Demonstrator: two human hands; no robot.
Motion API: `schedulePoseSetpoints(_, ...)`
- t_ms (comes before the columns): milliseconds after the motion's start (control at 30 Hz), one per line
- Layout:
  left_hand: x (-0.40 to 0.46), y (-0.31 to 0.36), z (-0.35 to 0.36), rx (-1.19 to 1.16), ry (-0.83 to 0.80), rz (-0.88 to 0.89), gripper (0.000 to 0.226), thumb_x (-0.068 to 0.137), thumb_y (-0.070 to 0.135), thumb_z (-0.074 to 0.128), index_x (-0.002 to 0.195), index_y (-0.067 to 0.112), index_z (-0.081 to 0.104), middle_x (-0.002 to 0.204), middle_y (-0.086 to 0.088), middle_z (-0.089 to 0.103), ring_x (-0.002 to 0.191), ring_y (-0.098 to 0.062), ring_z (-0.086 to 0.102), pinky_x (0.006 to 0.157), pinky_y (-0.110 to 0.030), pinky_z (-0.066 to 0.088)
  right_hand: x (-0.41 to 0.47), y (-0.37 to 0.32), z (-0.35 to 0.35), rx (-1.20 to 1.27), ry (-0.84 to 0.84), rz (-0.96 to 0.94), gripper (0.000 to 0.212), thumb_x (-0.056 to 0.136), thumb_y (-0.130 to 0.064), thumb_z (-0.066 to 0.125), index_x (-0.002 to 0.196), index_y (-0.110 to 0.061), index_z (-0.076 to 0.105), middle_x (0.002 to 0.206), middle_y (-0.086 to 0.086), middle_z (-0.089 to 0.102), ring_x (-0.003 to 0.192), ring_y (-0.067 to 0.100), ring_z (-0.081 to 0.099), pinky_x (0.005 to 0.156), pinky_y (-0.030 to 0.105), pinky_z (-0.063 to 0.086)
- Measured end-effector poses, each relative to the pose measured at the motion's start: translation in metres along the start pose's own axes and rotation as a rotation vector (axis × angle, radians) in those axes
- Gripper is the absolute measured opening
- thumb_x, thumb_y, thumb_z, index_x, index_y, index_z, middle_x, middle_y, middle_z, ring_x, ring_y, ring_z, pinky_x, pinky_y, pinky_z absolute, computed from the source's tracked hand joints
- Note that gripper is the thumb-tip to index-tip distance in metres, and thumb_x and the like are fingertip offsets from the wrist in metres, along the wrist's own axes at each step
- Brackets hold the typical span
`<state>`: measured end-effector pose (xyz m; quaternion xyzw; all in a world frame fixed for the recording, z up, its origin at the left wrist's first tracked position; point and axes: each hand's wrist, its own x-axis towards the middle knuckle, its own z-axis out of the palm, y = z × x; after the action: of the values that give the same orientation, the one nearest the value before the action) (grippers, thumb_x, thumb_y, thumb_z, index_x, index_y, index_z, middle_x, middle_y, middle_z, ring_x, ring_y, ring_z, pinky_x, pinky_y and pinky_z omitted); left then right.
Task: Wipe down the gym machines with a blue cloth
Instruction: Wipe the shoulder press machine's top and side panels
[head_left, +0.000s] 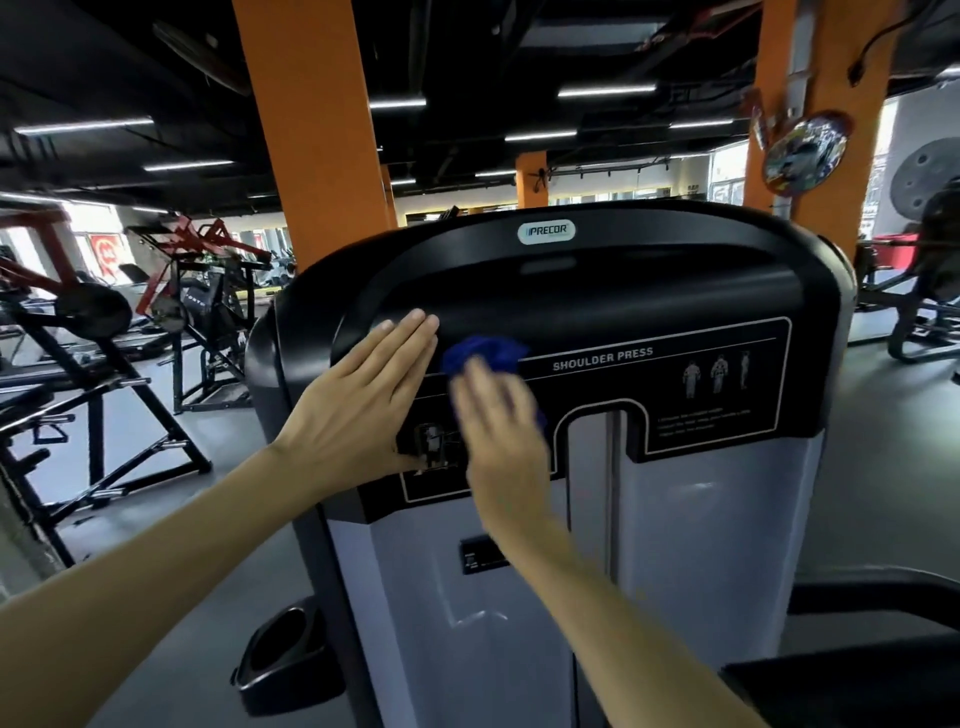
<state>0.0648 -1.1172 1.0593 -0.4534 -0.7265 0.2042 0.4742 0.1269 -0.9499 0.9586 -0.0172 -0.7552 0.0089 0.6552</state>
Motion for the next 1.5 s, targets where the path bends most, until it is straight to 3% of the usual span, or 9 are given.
schedulePoseSetpoints(100, -0.012, -0.014, 0.002, -0.002, -0.003, 0.008, 0.137, 0.078, 0.084, 0.059, 0.161, -0.010, 0.004, 0.172, -0.023, -0.003, 0.161, -0.033, -0.004, 0.131, -0.048, 0.008, -0.001, 0.005, 0.001, -0.012, -0.116, -0.290, 0.033, 0.106, -0.003, 0.051, 0.134, -0.013, 0.067, 0.147, 0.004, 0.059, 0.123, 0.031, 0.061, 0.091, 0.039, 0.057)
schedulePoseSetpoints(267, -0.031, -0.032, 0.006, 0.012, -0.032, 0.004, 0.140, 0.077, 0.089, 0.053, 0.160, -0.010, -0.001, 0.172, -0.022, -0.011, 0.160, -0.031, -0.012, 0.131, -0.046, 0.000, 0.051, -0.009, 0.003, 0.028, 0.049, 0.109, 0.037, 0.101, -0.001, 0.059, 0.136, -0.011, 0.066, 0.145, 0.001, 0.059, 0.127, 0.030, 0.054, 0.099, 0.033, 0.054)
schedulePoseSetpoints(533, -0.049, -0.040, 0.012, 0.020, -0.034, 0.069, 0.136, 0.083, 0.093, 0.035, 0.159, -0.012, -0.007, 0.170, -0.025, -0.015, 0.159, -0.034, -0.016, 0.131, -0.047, -0.002, -0.085, -0.061, 0.024, -0.002, -0.162, -0.135, 0.042, 0.109, -0.003, 0.036, 0.131, -0.012, 0.070, 0.138, 0.002, 0.065, 0.118, 0.029, 0.061, 0.080, 0.035, 0.061)
schedulePoseSetpoints(833, -0.048, -0.039, 0.018, -0.012, -0.047, 0.083, 0.150, 0.073, 0.098, 0.041, 0.156, -0.015, -0.012, 0.167, -0.028, -0.023, 0.157, -0.038, -0.020, 0.130, -0.049, -0.004, 0.012, -0.028, 0.021, -0.027, 0.104, 0.129, 0.031, 0.100, -0.001, 0.062, 0.130, -0.006, 0.069, 0.136, 0.007, 0.064, 0.123, 0.030, 0.055, 0.111, 0.027, 0.043)
schedulePoseSetpoints(1000, -0.050, -0.038, 0.022, -0.002, -0.067, 0.138, 0.151, 0.069, 0.098, 0.049, 0.159, -0.002, -0.020, 0.163, -0.032, -0.029, 0.155, -0.044, -0.023, 0.129, -0.054, -0.001, -0.099, -0.085, 0.039, -0.032, -0.120, 0.004, 0.063, 0.089, 0.004, 0.072, 0.145, -0.017, 0.051, 0.148, -0.001, 0.051, 0.125, 0.029, 0.051, 0.081, 0.033, 0.061)
schedulePoseSetpoints(1067, -0.050, -0.037, 0.024, 0.019, -0.068, 0.155, 0.148, 0.071, 0.097, 0.049, 0.159, 0.001, -0.021, 0.160, -0.034, -0.033, 0.153, -0.047, -0.026, 0.128, -0.056, -0.001, -0.096, -0.062, 0.035, -0.043, -0.138, -0.022, 0.058, 0.093, 0.001, 0.065, 0.146, -0.018, 0.050, 0.149, -0.001, 0.052, 0.128, 0.030, 0.052, 0.085, 0.034, 0.060)
schedulePoseSetpoints(1200, -0.049, -0.036, 0.024, 0.029, -0.060, 0.157, 0.148, 0.071, 0.097, 0.048, 0.159, 0.002, -0.023, 0.159, -0.035, -0.034, 0.152, -0.048, -0.028, 0.128, -0.058, -0.003, -0.068, -0.007, 0.009, -0.077, -0.001, 0.525, 0.060, 0.092, 0.008, 0.059, 0.149, -0.013, 0.051, 0.153, 0.002, 0.048, 0.137, 0.033, 0.043, 0.109, 0.049, 0.049)
schedulePoseSetpoints(1300, -0.048, -0.036, 0.024, 0.024, -0.063, 0.163, 0.147, 0.072, 0.097, 0.046, 0.159, 0.002, -0.024, 0.159, -0.035, -0.035, 0.152, -0.048, -0.029, 0.128, -0.058, -0.004, -0.059, -0.032, 0.015, -0.041, 0.124, 0.745, 0.053, 0.097, 0.003, 0.055, 0.148, -0.010, 0.052, 0.152, 0.003, 0.049, 0.140, 0.030, 0.041, 0.118, 0.036, 0.040)
schedulePoseSetpoints(1500, -0.049, -0.045, 0.025, 0.024, -0.057, 0.214, 0.145, 0.074, 0.097, 0.046, 0.159, 0.001, -0.022, 0.159, -0.035, -0.034, 0.153, -0.048, -0.027, 0.128, -0.057, -0.007, -0.082, -0.108, 0.039, -0.010, -0.067, 0.212, 0.057, 0.092, 0.007, 0.063, 0.145, -0.013, 0.056, 0.152, -0.002, 0.050, 0.134, 0.029, 0.048, 0.107, 0.024, 0.045)
